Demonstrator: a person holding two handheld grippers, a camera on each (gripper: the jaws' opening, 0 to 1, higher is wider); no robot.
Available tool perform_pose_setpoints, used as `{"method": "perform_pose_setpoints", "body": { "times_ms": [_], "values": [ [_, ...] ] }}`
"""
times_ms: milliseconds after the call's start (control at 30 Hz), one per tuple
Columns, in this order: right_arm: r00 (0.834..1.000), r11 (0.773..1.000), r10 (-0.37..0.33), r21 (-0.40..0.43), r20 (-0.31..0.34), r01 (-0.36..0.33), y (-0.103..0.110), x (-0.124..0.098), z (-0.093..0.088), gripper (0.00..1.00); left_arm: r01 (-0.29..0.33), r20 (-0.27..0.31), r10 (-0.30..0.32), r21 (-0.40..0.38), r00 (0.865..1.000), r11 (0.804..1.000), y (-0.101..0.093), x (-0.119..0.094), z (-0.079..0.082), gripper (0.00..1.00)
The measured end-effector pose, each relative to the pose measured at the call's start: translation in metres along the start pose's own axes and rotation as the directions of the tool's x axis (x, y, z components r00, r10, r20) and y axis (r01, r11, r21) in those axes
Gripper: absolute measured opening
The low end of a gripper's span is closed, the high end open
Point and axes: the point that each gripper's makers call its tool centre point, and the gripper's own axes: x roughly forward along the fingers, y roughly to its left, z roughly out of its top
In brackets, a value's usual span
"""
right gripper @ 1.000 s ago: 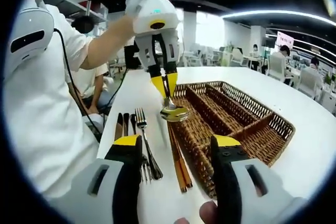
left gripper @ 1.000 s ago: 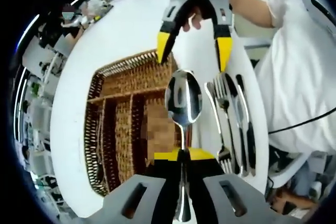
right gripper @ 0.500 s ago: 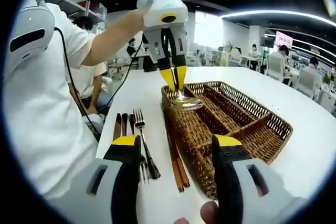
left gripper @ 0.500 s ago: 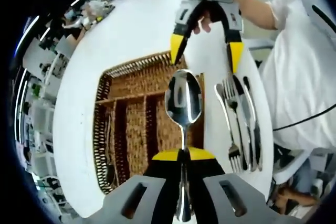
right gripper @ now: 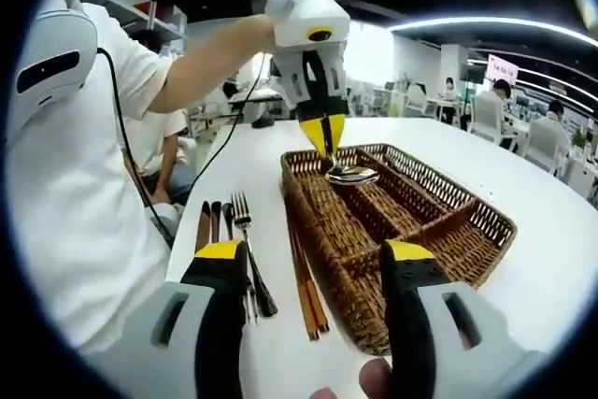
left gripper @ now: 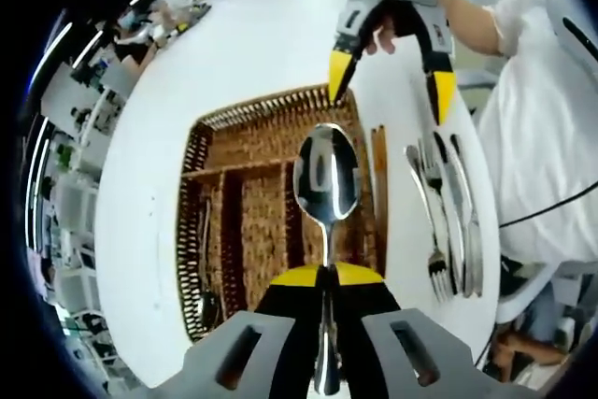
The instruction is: Arrange the knives, forks, and spoons in their matching storage slots by inserting each utensil handle-first until every utensil is classified and aligned in the correct compartment
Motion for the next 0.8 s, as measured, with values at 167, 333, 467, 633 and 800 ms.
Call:
{"method": "perform_pose_setpoints", "body": {
  "times_ms": [167, 333, 467, 633, 800],
  "values": [
    [1.000, 1.000, -0.001, 0.001, -0.003, 0.001, -0.002, 0.001, -0.001, 0.61, -0.008, 0.000, 0.008, -0.007, 1.000, 1.000, -0.001, 0.005, 0.005, 0.02],
    [1.000, 1.000, 0.000, 0.002, -0.008, 0.000, -0.005, 0.002, -0.001, 0.61, -0.011, -0.002, 0.011, -0.019, 1.000, 1.000, 0.007, 0.009, 0.005, 0.02],
    [1.000, 1.000, 0.000, 0.002, -0.009, 0.000, -0.006, 0.002, 0.000, 0.62, -0.015, -0.002, 0.015, -0.029, 1.000, 0.999, 0.014, 0.009, 0.004, 0.02],
    [1.000, 1.000, 0.000, 0.004, -0.012, 0.000, -0.007, 0.002, -0.001, 0.62, -0.021, -0.003, 0.021, -0.032, 1.000, 0.999, 0.037, 0.007, -0.004, 0.02],
    [1.000, 1.000, 0.001, 0.002, -0.014, -0.001, -0.006, 0.003, 0.000, 0.63, -0.027, -0.005, 0.026, -0.037, 1.000, 0.999, 0.047, 0.008, -0.005, 0.02]
  ]
}}
